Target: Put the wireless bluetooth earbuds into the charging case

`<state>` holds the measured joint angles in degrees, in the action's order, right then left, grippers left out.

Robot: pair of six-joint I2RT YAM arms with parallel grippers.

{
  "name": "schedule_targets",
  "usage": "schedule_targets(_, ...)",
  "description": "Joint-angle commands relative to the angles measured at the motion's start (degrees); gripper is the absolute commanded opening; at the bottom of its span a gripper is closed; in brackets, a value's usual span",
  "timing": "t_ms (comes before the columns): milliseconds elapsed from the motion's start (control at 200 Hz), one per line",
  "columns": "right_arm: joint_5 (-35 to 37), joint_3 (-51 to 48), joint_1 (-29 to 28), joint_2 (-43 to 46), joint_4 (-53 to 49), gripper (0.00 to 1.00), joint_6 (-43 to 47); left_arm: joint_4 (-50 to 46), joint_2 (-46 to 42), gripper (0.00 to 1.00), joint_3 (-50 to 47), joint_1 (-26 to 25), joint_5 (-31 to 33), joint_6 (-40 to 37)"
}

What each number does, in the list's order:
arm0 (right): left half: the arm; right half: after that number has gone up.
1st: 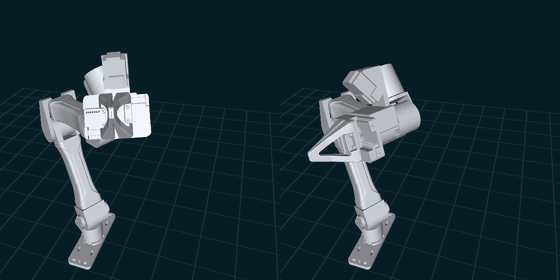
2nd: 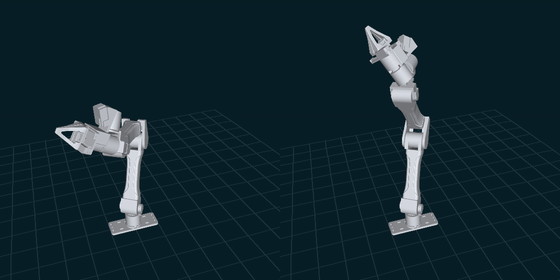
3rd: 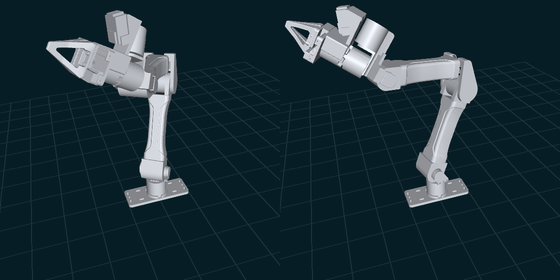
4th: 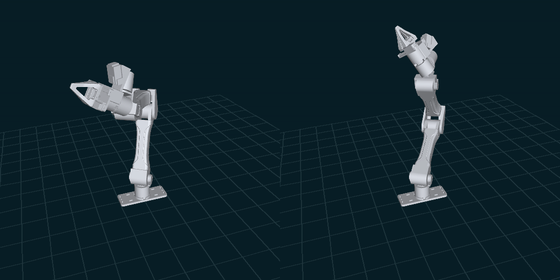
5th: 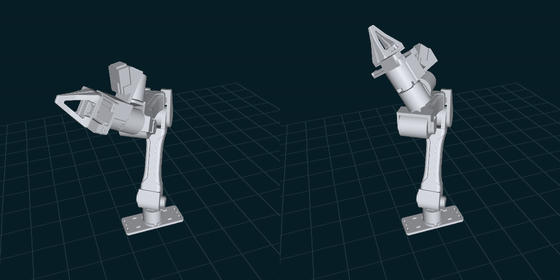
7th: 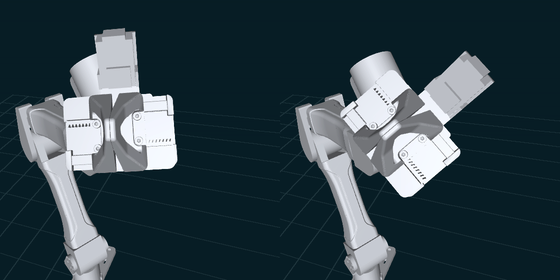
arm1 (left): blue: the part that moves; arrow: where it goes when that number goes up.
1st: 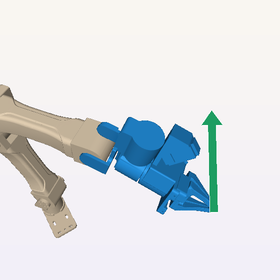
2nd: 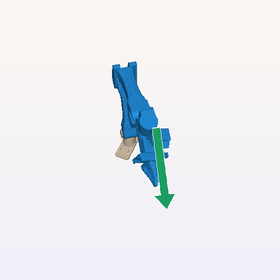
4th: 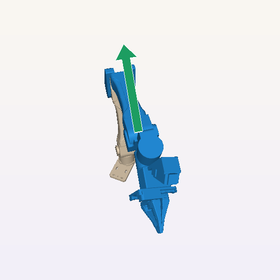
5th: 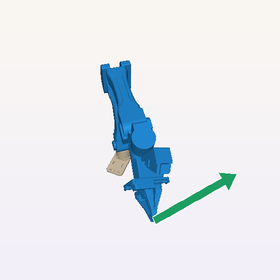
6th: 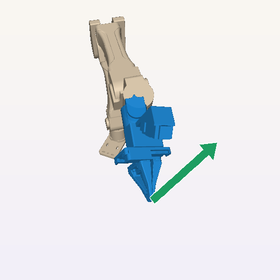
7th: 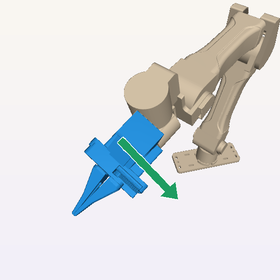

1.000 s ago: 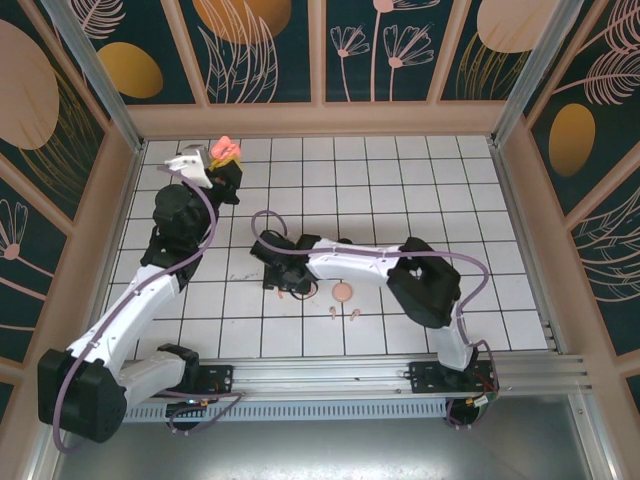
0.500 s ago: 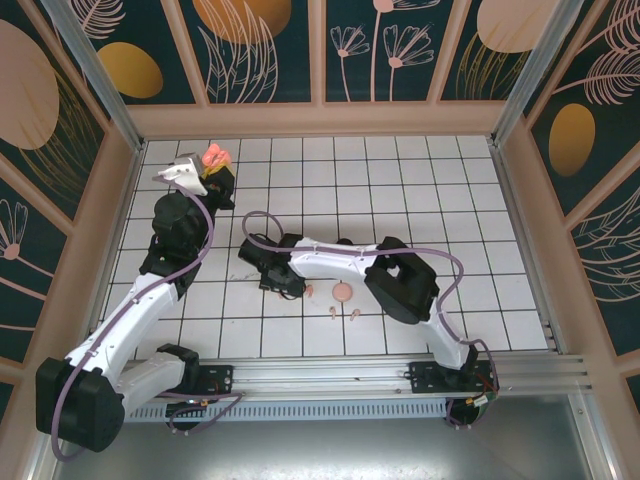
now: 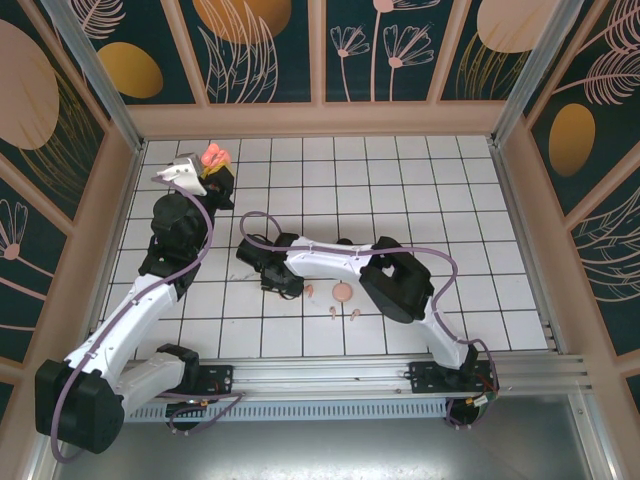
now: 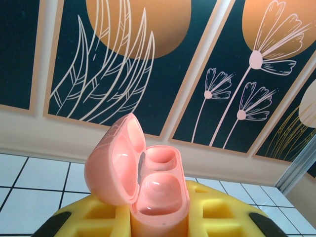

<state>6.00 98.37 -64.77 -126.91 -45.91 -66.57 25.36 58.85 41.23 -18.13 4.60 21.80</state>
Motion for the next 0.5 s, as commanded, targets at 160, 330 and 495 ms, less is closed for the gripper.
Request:
schedule_targets(160, -0.3, 2.2, -0.3, -2.8, -1.6, 0.41, -0.1, 2.6, 0.2, 0.0, -0.6, 0.2, -0.9, 1.1)
schedule_targets(330, -0.5, 2.6, -0.4, -3.3, -1.9, 0.37, 0.1, 3.1, 0.6, 0.0, -0.6, 0.2, -1.3, 1.4)
schedule_targets(495, -0.7, 2.8, -0.8, -3.7, -2.0, 0.36, 0.0, 3.2, 0.7, 0.0, -0.7, 0.1, -1.4, 1.3)
